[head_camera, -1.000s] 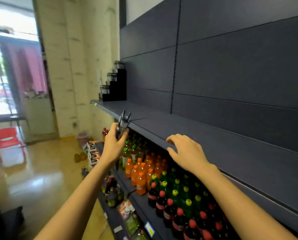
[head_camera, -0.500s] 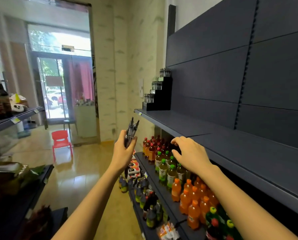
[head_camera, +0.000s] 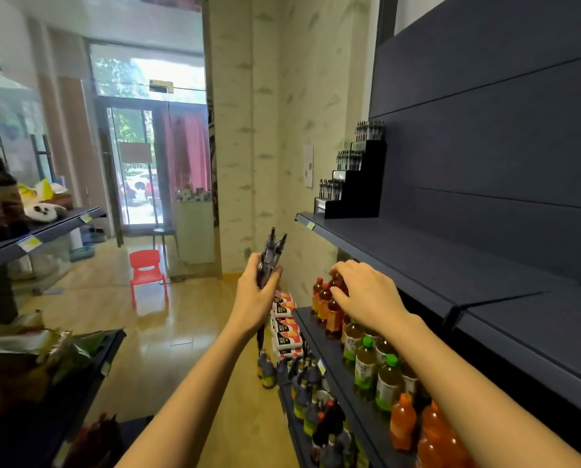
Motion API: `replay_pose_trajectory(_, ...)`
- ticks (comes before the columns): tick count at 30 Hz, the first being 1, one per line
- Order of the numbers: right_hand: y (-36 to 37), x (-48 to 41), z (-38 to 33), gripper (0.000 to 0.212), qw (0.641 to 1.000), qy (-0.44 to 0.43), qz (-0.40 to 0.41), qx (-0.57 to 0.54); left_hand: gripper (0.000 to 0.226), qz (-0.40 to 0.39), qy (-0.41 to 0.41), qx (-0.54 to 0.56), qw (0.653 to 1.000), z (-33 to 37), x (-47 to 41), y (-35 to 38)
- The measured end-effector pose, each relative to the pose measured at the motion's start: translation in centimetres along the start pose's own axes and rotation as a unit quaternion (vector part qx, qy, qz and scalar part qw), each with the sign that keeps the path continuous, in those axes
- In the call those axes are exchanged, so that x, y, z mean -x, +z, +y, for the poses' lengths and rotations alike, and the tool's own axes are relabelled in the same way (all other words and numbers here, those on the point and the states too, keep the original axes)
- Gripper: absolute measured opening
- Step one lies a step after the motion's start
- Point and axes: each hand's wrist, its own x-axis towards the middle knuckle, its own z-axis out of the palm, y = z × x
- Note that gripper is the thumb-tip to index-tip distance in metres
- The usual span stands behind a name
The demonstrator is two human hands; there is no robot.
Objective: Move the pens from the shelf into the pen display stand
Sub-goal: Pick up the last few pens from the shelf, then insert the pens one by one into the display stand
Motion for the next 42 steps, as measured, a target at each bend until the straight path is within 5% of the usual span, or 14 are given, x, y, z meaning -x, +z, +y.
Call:
replay_pose_trajectory(11, 8.9, -17.8, 3.4, 0.033, 1.000, -0.009, 0.002, -0.004, 0.020, 0.004, -0.009, -0.002, 1.000, -10.2, -15.1, 0.4)
replay_pose_trajectory(26, 22.1, -41.1, 4.9, 0.033, 0.998, 0.058, 0.001, 0.014, 0.013, -0.053, 0.031, -0.002, 0.998, -28.3, -38.0, -0.2)
replay_pose_trajectory(42, 31.5, -57.6, 13.6, 0.033, 0.985, 0.156, 0.007, 0.078, 0.022, -0.151, 0.051, 0.092, 0.983, -41.7, -57.8, 10.9)
